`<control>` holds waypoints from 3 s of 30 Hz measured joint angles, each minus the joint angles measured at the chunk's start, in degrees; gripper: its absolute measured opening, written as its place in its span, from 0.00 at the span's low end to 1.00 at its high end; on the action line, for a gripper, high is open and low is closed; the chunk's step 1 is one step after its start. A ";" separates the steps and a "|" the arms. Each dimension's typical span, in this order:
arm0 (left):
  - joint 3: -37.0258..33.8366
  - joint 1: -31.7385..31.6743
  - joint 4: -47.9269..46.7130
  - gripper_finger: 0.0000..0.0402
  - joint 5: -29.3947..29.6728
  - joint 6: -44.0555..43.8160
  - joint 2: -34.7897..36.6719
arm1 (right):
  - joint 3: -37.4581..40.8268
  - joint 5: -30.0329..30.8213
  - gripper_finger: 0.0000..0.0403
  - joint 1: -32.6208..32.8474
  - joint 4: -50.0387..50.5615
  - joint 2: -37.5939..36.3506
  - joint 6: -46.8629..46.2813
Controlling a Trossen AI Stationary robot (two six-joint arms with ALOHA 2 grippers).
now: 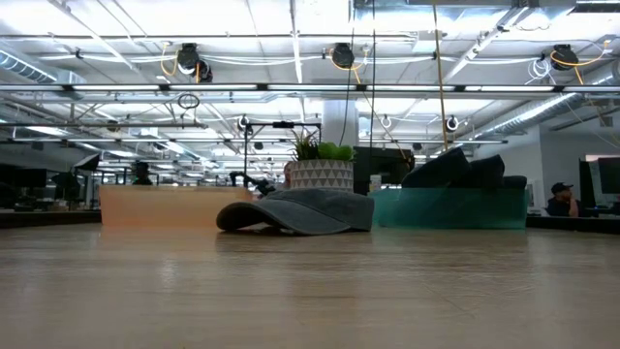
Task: Pick & Place hat
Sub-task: Put the middle right gray cap into the orange bin
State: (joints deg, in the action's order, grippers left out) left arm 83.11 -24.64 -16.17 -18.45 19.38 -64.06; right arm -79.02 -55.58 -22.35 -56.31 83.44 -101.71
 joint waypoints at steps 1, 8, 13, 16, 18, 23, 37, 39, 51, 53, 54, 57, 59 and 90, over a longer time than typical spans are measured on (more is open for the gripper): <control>0.00 -0.28 -1.09 0.61 -2.56 -4.22 0.00 | 0.00 -0.05 0.00 -0.02 0.29 -0.25 0.00; 0.00 -0.75 -4.63 0.61 -17.79 -30.38 -0.49 | 0.00 -0.56 0.00 0.02 2.13 -0.85 0.21; 0.00 -0.79 -0.91 0.61 -21.39 -46.57 -0.38 | 0.00 -1.60 0.00 1.09 4.49 -0.86 1.93; 0.00 -0.75 0.87 0.61 -22.48 -54.00 -0.45 | 0.00 -1.61 0.00 1.60 4.91 -0.84 2.68; 0.00 -0.34 1.59 0.61 -22.57 -56.94 -0.78 | -0.02 -1.65 0.00 2.04 6.15 -0.90 3.48; -0.04 1.31 4.69 0.61 -25.07 -61.82 -2.61 | -0.02 -1.85 0.00 2.22 8.89 -0.80 5.96; -0.02 4.76 6.24 0.39 -30.00 -67.23 -5.00 | -0.02 -1.77 0.00 2.21 10.53 -0.83 8.32; -0.02 4.74 6.26 0.29 -29.90 -67.32 -5.02 | -0.02 -1.74 0.00 2.21 10.57 -0.83 8.71; -0.02 4.62 16.25 0.05 -30.24 -71.00 -5.02 | -0.02 -1.72 0.01 2.05 10.94 -0.83 11.38; -0.02 4.18 19.31 0.05 -30.27 -71.64 -4.78 | -0.02 -1.69 0.02 1.85 10.94 -0.83 11.91; -0.02 3.87 20.54 0.05 -30.31 -72.05 -4.67 | -0.02 -1.60 0.04 1.78 10.94 -0.83 12.77; -0.02 2.90 23.35 0.05 -30.28 -72.47 -4.47 | -0.02 -0.95 0.10 1.48 10.94 -0.83 17.42; -0.01 2.09 25.05 0.05 -30.40 -73.26 -4.47 | -0.02 0.17 0.16 0.83 10.93 -0.83 20.64; 0.02 -29.42 30.91 0.05 -48.47 -71.63 -2.17 | -0.04 9.99 0.48 -19.02 1.48 -7.57 67.52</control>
State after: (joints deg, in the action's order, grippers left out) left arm 83.13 -54.06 14.74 -66.92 -52.25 -66.24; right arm -79.07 -45.59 -41.37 -54.83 75.88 -34.19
